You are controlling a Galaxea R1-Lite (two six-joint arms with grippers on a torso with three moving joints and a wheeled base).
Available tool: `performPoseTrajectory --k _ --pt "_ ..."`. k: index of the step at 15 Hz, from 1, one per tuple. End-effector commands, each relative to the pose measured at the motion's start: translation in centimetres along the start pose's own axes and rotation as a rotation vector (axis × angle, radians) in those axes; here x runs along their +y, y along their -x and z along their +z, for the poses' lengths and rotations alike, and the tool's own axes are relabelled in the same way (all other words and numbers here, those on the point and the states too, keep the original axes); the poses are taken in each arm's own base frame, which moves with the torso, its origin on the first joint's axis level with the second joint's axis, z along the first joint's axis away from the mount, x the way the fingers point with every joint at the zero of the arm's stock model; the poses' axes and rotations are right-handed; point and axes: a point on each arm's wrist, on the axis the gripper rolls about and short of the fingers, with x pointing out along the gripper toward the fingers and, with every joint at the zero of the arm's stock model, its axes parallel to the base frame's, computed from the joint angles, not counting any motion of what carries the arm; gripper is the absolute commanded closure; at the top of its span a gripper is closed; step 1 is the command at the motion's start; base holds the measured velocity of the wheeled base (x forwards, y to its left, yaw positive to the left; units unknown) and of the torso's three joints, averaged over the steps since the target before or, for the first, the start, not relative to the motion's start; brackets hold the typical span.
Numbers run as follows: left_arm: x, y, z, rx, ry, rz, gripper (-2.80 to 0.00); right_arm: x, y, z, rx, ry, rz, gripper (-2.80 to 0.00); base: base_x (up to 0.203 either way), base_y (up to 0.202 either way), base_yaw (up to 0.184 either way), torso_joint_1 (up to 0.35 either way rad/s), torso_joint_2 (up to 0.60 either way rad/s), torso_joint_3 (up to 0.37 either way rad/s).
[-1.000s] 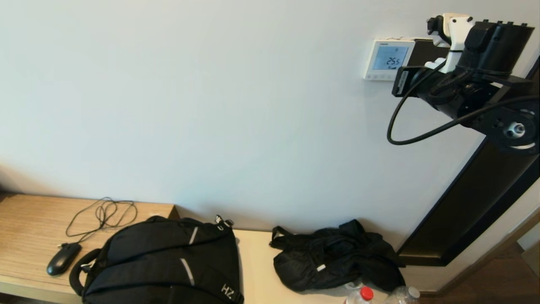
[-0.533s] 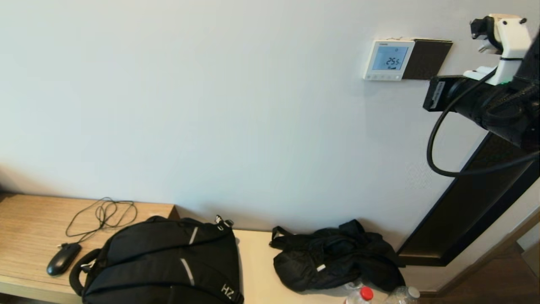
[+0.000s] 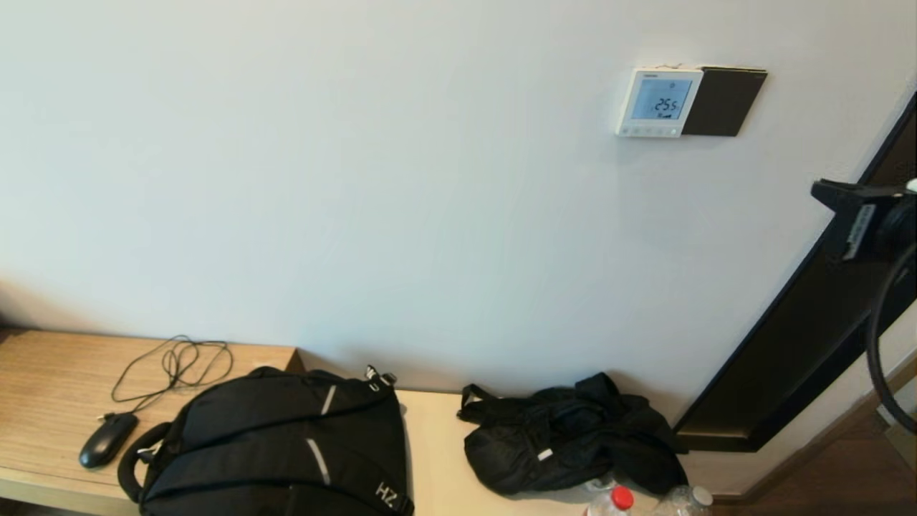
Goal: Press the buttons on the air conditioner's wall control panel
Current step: Turn off the central air conditioner
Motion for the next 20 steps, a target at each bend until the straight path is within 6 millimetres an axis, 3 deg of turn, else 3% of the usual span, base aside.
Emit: performPoseTrajectory --k 1,9,15,20 --pt "0.0 0.0 0.0 -0.001 0.001 0.0 0.0 -1.2 4.0 -0.6 -0.017 -0.005 0.004 0.0 0.0 0.0 0.0 0.0 0.0 0.0" --pt "0.0 0.0 0.0 -0.001 0.001 0.0 0.0 -2.6 10.1 -7.0 0.06 0.01 0.038 0.0 0.0 0.0 0.0 0.0 0.0 0.0" --pt "0.0 0.0 0.0 0.0 0.001 0.001 0.0 -2.6 14.3 -13.0 0.131 0.014 0.079 0.0 0.0 0.0 0.0 0.0 0.0 0.0" --pt "0.0 0.0 0.0 -0.001 0.001 0.0 0.0 -2.4 16.2 -16.2 0.153 0.023 0.079 0.0 0.0 0.0 0.0 0.0 0.0 0.0"
